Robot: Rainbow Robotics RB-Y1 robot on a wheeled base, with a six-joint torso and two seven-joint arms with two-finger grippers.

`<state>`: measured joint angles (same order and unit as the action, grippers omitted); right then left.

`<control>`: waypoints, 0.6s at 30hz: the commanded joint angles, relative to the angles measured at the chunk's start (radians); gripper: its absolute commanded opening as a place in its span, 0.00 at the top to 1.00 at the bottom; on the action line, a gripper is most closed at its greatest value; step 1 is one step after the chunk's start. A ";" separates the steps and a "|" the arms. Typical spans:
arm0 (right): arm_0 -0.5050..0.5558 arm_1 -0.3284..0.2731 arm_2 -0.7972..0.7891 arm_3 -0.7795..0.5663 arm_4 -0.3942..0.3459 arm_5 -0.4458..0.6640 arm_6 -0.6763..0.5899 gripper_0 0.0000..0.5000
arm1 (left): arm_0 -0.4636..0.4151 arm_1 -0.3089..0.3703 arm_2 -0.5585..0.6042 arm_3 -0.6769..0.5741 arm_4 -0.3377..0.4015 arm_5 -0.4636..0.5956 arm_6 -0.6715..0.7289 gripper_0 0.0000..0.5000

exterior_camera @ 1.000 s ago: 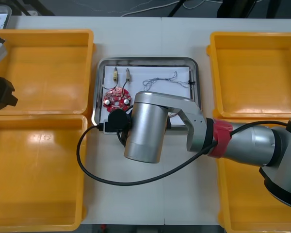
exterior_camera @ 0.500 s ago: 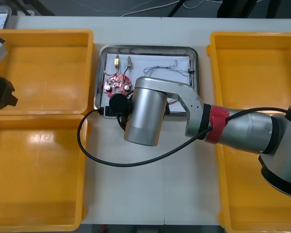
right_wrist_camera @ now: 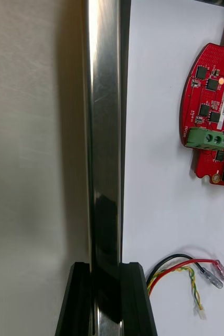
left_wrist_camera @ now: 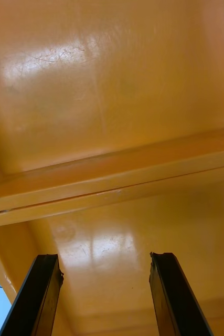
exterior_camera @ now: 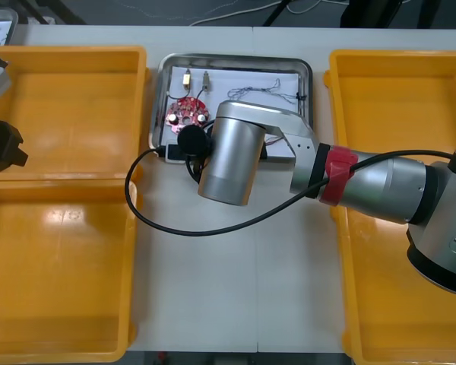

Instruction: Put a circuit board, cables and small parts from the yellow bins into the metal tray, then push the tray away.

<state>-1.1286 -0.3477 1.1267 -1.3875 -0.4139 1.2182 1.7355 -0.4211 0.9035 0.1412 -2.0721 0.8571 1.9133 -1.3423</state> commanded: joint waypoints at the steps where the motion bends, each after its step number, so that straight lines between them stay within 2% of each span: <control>1: -0.074 0.003 -0.019 0.021 -0.034 -0.035 0.045 1.00 | 0.015 0.018 0.032 -0.031 0.003 0.007 -0.058 0.00; 14: -0.102 -0.010 -0.019 0.067 -0.036 -0.114 0.121 1.00 | 0.015 0.018 0.032 -0.031 0.003 0.007 -0.058 0.00; 18: -0.120 -0.010 -0.019 0.114 -0.034 -0.151 0.210 1.00 | 0.015 0.018 0.032 -0.031 0.003 0.007 -0.058 0.00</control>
<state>-1.1772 -0.3488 1.1267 -1.2983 -0.4415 1.0956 1.8487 -0.4211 0.9035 0.1412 -2.0721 0.8571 1.9133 -1.3424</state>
